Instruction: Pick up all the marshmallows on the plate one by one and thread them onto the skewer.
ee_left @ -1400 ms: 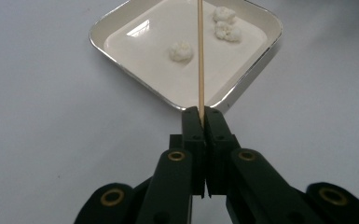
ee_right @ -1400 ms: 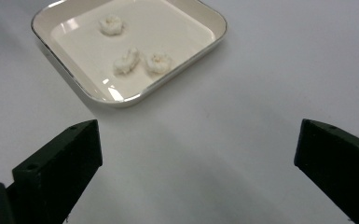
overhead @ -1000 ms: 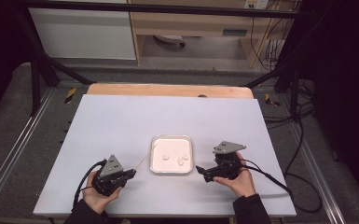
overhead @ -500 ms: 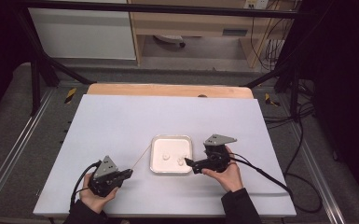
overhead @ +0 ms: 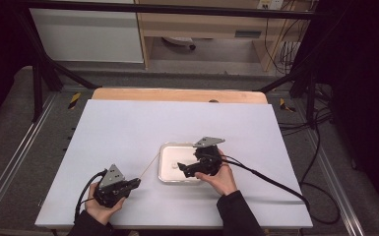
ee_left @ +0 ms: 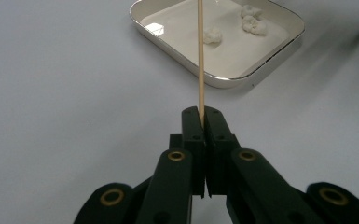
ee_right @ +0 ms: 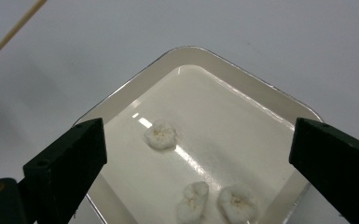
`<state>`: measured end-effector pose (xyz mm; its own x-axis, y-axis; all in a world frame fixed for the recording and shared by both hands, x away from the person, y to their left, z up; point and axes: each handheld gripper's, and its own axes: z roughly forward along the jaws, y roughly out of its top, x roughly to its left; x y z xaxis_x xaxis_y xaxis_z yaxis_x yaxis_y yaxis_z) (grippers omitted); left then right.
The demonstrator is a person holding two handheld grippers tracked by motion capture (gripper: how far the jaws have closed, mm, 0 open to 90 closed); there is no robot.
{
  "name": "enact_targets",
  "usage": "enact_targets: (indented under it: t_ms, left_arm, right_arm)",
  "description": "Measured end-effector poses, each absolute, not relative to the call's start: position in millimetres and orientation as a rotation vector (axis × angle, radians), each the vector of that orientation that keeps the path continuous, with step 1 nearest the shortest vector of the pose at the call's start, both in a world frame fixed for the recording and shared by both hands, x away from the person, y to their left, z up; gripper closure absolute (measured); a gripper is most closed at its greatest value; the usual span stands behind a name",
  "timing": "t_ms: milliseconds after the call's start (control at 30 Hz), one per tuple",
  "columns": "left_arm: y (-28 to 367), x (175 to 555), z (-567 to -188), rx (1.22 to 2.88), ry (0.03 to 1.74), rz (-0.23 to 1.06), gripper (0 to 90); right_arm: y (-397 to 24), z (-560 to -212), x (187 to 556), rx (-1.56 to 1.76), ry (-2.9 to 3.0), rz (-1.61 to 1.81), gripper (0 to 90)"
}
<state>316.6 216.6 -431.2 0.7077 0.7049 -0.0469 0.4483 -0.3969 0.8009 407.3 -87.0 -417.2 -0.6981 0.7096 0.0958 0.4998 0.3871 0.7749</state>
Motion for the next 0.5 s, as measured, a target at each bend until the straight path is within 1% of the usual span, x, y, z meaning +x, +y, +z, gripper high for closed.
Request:
enact_targets:
  t_ms: [300, 400, 500]
  left_arm:
    - [216.4, 317.0, -431.5, 2.050, 0.881, 0.376, 88.5]
    - [216.5, 316.9, -431.5, 2.048, 0.882, 0.375, 88.5]
    - [216.3, 317.0, -431.6, 2.047, 0.881, 0.376, 88.5]
  right_arm:
    - [-61.4, -427.9, 416.4, 1.059, 2.436, 1.211, 14.6]
    - [-55.8, -432.6, 418.4, 1.031, 2.464, 1.179, 20.5]
    - [-52.0, -437.4, 419.4, 0.983, 2.499, 1.155, 28.3]
